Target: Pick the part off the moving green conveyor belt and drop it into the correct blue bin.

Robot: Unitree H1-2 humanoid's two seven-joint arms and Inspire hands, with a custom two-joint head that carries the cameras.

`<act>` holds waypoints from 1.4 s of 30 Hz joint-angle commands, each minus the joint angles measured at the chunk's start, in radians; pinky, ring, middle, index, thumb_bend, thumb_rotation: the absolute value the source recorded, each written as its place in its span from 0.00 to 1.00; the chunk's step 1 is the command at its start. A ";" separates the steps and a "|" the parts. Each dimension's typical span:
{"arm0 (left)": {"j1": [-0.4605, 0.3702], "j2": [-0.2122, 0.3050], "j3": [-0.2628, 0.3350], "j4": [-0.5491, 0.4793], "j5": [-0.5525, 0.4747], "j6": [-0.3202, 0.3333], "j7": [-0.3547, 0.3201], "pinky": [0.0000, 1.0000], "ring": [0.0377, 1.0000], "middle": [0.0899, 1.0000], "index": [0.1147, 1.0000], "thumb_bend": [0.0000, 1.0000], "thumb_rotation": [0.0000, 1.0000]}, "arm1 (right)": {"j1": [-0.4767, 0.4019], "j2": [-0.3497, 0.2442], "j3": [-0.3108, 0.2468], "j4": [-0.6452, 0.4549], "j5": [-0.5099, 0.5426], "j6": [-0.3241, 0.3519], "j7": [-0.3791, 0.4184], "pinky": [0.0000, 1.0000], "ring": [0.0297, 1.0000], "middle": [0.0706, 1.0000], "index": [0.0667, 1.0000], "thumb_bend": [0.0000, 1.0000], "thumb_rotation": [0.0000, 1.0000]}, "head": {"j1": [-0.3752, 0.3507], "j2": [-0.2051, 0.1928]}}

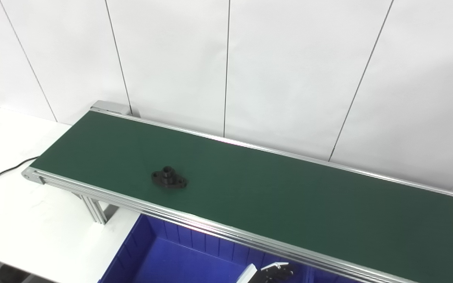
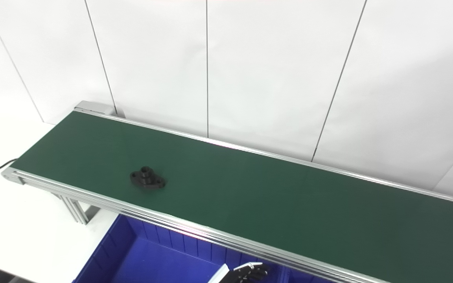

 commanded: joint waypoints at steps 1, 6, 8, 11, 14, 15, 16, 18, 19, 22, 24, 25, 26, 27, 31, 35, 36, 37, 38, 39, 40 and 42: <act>-0.030 -0.009 -0.011 -0.008 -0.010 -0.043 0.022 0.76 0.80 0.81 0.81 0.70 0.16 | -0.010 0.000 -0.006 -0.022 0.006 -0.054 -0.013 0.75 0.75 0.76 0.82 0.34 0.00 | 0.001 0.000; -0.032 -0.007 -0.016 -0.004 -0.010 -0.043 0.027 0.76 0.81 0.81 0.81 0.70 0.17 | -0.011 0.001 -0.003 -0.024 0.003 -0.056 -0.017 0.70 0.74 0.75 0.82 0.33 0.00 | -0.007 0.004; -0.032 -0.007 -0.015 -0.003 -0.009 -0.043 0.026 0.76 0.80 0.82 0.81 0.70 0.18 | -0.012 0.001 -0.001 -0.023 0.005 -0.056 -0.018 0.69 0.73 0.75 0.82 0.33 0.00 | -0.016 0.007; -0.029 -0.004 -0.014 -0.008 -0.014 -0.043 0.021 0.76 0.81 0.82 0.81 0.70 0.18 | -0.010 0.005 0.001 -0.027 0.003 -0.056 -0.035 0.68 0.71 0.73 0.80 0.34 0.06 | -0.057 0.019; -0.022 0.004 -0.017 -0.023 -0.021 -0.043 0.014 0.76 0.81 0.82 0.82 0.70 0.19 | -0.003 0.008 0.010 -0.048 0.038 -0.056 -0.049 0.65 0.70 0.73 0.80 0.35 0.18 | -0.097 0.031; -0.017 0.009 -0.018 -0.034 -0.026 -0.043 0.011 0.75 0.81 0.82 0.82 0.70 0.18 | 0.000 0.010 0.012 -0.065 0.072 -0.056 -0.041 0.64 0.70 0.73 0.80 0.35 0.20 | -0.140 0.047; -0.013 0.014 -0.018 -0.045 -0.030 -0.043 0.006 0.75 0.81 0.82 0.81 0.69 0.17 | 0.004 0.013 0.013 -0.082 0.098 -0.056 -0.035 0.62 0.69 0.72 0.80 0.38 0.26 | -0.162 0.057; -0.003 0.026 -0.015 -0.073 -0.037 -0.043 -0.008 0.74 0.80 0.82 0.82 0.69 0.16 | 0.012 0.017 0.011 -0.120 0.128 -0.056 -0.035 0.58 0.66 0.71 0.79 0.45 0.36 | -0.229 0.095; 0.001 0.030 -0.014 -0.084 -0.039 -0.043 -0.013 0.74 0.80 0.82 0.82 0.69 0.15 | 0.016 0.019 0.010 -0.133 0.133 -0.056 -0.037 0.57 0.65 0.70 0.78 0.51 0.41 | -0.229 0.095; 0.016 0.050 -0.006 -0.136 -0.048 -0.030 -0.044 0.75 0.81 0.83 0.83 0.68 0.15 | 0.032 0.037 -0.009 -0.208 0.164 -0.056 -0.035 0.56 0.65 0.69 0.77 0.60 0.46 | -0.288 0.117; 0.028 0.066 0.003 -0.181 -0.055 -0.014 -0.069 0.76 0.81 0.83 0.83 0.67 0.14 | 0.041 0.037 -0.016 -0.282 0.150 -0.056 -0.047 0.56 0.64 0.68 0.76 0.63 0.49 | -0.336 0.139; 0.031 0.070 0.008 -0.197 -0.056 -0.005 -0.078 0.76 0.81 0.83 0.83 0.67 0.14 | 0.043 0.037 -0.017 -0.305 0.140 -0.056 -0.050 0.56 0.64 0.68 0.76 0.63 0.49 | -0.377 0.159; 0.034 0.075 0.013 -0.211 -0.056 0.000 -0.085 0.76 0.81 0.83 0.82 0.67 0.13 | 0.044 0.039 -0.022 -0.337 0.142 -0.056 -0.044 0.56 0.63 0.68 0.76 0.63 0.50 | -0.397 0.164; 0.036 0.080 0.019 -0.227 -0.056 0.010 -0.094 0.76 0.81 0.82 0.82 0.68 0.13 | 0.043 0.042 -0.027 -0.371 0.149 -0.056 -0.035 0.57 0.64 0.68 0.75 0.64 0.47 | -0.423 0.178; 0.040 0.098 0.042 -0.269 -0.064 0.031 -0.117 0.77 0.81 0.81 0.81 0.69 0.12 | 0.015 0.040 -0.045 -0.481 0.104 -0.054 -0.023 0.57 0.65 0.68 0.75 0.63 0.45 | -0.491 0.205; 0.040 0.109 0.063 -0.288 -0.083 0.034 -0.144 0.76 0.80 0.80 0.80 0.70 0.08 | -0.033 0.047 -0.058 -0.551 0.028 0.011 -0.013 0.57 0.64 0.69 0.76 0.57 0.36 | -0.563 0.221; 0.040 0.112 0.068 -0.292 -0.086 0.035 -0.149 0.76 0.80 0.80 0.80 0.70 0.08 | -0.046 0.051 -0.061 -0.565 0.003 0.036 -0.012 0.57 0.64 0.69 0.76 0.57 0.36 | -0.587 0.234; 0.038 0.116 0.073 -0.295 -0.089 0.034 -0.155 0.76 0.80 0.80 0.80 0.70 0.07 | -0.063 0.053 -0.061 -0.574 -0.013 0.061 -0.007 0.56 0.64 0.69 0.75 0.58 0.37 | -0.599 0.236; 0.037 0.118 0.076 -0.297 -0.091 0.034 -0.159 0.76 0.80 0.80 0.80 0.70 0.07 | -0.077 0.054 -0.061 -0.580 -0.025 0.081 -0.002 0.57 0.64 0.69 0.75 0.59 0.38 | -0.606 0.239; 0.036 0.120 0.080 -0.298 -0.095 0.033 -0.164 0.76 0.80 0.80 0.79 0.70 0.06 | -0.096 0.052 -0.059 -0.582 -0.039 0.097 0.004 0.57 0.64 0.69 0.75 0.59 0.38 | -0.616 0.240; 0.034 0.121 0.084 -0.296 -0.102 0.027 -0.169 0.76 0.80 0.80 0.79 0.70 0.05 | -0.113 0.049 -0.057 -0.582 -0.046 0.111 0.014 0.57 0.64 0.69 0.75 0.60 0.38 | -0.624 0.243; 0.031 0.123 0.091 -0.294 -0.115 0.024 -0.177 0.75 0.80 0.80 0.79 0.71 0.03 | -0.144 0.046 -0.051 -0.580 -0.058 0.136 0.032 0.57 0.64 0.68 0.74 0.61 0.36 | -0.642 0.246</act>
